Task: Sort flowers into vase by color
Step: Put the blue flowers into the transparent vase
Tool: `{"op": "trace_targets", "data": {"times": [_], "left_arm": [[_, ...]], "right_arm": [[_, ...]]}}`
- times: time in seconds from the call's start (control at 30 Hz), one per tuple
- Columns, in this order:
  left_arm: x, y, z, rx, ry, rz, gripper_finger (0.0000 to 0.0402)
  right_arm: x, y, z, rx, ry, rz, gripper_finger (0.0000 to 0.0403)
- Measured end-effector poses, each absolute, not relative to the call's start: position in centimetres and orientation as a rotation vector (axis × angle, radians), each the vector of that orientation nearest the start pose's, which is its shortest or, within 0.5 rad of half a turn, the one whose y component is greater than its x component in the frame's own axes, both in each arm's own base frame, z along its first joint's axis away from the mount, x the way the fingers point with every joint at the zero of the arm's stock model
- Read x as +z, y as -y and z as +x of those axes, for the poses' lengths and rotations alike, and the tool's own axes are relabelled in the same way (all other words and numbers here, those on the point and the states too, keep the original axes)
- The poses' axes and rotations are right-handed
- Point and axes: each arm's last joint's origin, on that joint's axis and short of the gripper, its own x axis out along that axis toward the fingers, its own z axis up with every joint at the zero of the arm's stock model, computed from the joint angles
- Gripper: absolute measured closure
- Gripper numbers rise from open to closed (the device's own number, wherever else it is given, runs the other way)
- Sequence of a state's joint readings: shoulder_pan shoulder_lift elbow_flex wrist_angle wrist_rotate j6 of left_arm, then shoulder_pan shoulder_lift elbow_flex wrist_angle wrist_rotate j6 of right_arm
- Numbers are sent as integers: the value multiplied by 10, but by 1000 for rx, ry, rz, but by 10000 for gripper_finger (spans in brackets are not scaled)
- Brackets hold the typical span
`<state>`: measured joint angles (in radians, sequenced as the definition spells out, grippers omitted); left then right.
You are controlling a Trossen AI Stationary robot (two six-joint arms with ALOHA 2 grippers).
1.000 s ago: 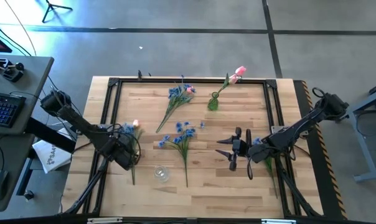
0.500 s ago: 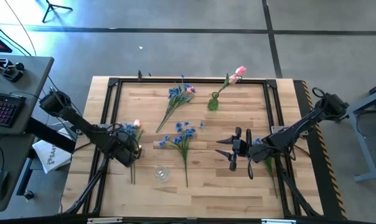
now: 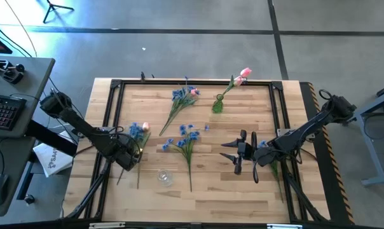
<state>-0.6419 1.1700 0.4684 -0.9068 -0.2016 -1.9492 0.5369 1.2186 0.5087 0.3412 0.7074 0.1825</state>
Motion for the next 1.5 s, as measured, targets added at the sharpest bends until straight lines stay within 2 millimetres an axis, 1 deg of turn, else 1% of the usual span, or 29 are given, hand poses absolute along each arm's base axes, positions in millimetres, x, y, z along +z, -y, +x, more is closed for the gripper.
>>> {"op": "trace_targets", "data": {"times": [0.17,0.3,0.4,0.5,0.6,0.67,0.77,0.87,0.97,1.07,1.13,1.27,1.4,1.5], "left_arm": [[155,85,111,949,-1068,-928,398],[176,87,111,863,-881,-883,398],[200,88,116,758,-707,-786,400],[230,89,123,659,-520,-621,400],[261,91,130,603,-353,-456,400],[280,95,135,566,-270,-369,400],[302,105,143,467,-192,-280,400],[322,119,152,292,-137,-212,401],[336,138,162,42,-65,-101,401],[339,155,172,-197,21,50,401],[335,165,178,-282,60,124,401],[316,173,187,-280,74,175,401],[298,170,190,-221,44,159,401],[289,165,189,-180,44,144,401]], "right_arm": [[205,-105,214,-195,-283,-34,238],[205,-105,214,-195,-283,-34,238],[206,-106,214,-194,-275,-29,238],[207,-106,214,-193,-263,-24,238],[208,-106,215,-192,-254,-20,238],[208,-106,215,-192,-254,-18,238],[208,-106,215,-193,-253,-12,238],[208,-106,215,-193,-252,-12,238],[208,-106,215,-193,-252,-12,238],[208,-106,215,-193,-252,-12,238],[208,-106,215,-193,-252,-12,238],[208,-106,215,-193,-252,-11,238],[208,-106,215,-193,-252,-12,238],[208,-106,215,-193,-252,-11,238]]}}
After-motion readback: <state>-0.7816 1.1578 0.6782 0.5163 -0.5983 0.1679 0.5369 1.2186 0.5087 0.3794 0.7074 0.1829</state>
